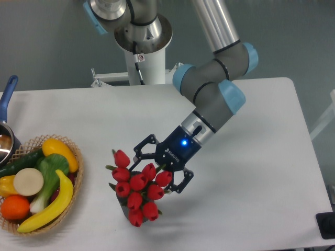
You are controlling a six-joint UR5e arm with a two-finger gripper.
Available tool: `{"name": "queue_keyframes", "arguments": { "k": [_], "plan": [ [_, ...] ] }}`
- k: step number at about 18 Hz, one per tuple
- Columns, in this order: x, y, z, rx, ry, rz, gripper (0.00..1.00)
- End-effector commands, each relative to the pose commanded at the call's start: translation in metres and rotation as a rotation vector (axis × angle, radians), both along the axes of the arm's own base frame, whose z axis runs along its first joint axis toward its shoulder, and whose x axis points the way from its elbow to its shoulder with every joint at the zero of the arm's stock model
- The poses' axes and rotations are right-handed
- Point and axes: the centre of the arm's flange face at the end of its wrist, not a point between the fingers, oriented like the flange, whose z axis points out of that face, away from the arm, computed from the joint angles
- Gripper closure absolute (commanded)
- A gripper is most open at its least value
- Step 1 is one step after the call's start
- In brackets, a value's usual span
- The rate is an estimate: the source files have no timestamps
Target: Insert the flowers into the vase
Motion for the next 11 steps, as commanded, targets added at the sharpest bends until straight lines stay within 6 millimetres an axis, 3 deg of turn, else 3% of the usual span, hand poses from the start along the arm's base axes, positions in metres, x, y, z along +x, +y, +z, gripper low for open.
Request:
{"name": "queue_keyframes", "arguments": {
  "k": [3, 6, 11],
  "plan": [
    [-0.009, -0.015, -0.001, -0.004, -0.007, 0.031, 0.0],
    [-0.024, -0.032, 0.009, 0.004, 0.01, 0.068, 0.0],
    [-0.069, -0.076, 0.005, -0.132, 0.095, 0.202, 0.0]
  ]
}}
